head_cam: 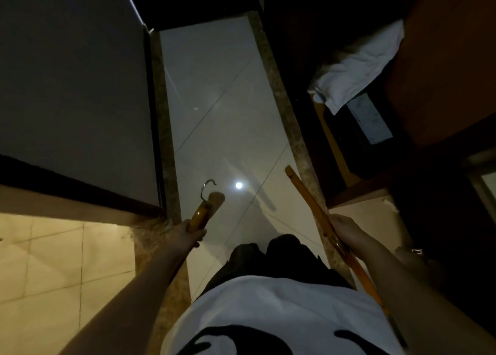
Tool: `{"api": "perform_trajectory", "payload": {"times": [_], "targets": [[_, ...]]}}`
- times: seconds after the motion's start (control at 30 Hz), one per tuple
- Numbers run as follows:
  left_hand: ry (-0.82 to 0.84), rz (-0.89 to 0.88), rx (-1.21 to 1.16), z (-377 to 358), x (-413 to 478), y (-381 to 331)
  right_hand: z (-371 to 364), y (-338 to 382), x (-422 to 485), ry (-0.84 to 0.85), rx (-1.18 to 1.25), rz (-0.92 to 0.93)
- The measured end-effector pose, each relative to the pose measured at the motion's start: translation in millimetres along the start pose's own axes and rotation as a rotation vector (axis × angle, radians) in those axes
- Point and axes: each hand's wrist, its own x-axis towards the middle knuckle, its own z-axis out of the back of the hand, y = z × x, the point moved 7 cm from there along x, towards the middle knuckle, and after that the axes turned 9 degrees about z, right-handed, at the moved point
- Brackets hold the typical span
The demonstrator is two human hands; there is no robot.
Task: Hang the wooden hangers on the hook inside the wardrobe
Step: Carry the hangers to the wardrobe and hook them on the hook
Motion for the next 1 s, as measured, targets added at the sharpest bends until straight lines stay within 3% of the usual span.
{"api": "perform_trajectory", "payload": {"times": [0.27, 0.47, 0.77, 1.0], "targets": [[0.063, -0.08, -0.103, 5.5, 52.8, -128.7, 28.6, 8.5, 60.0, -0.02, -0.013, -0.135], [0.008, -0.014, -0.087, 12.5, 92.3, -179.2, 54.4, 108.1, 124.6, 0.002, 0.025, -0.075], [-0.008, 0.028, -0.028, 61.3, 167.6, -259.6, 92.5, 296.6, 193.9, -0.015, 0.067, 0.196], [0.053, -0.091, 0.049, 92.6, 234.0, -382.2, 92.8, 342.0, 234.8, -0.086, 0.167, 0.119]]}}
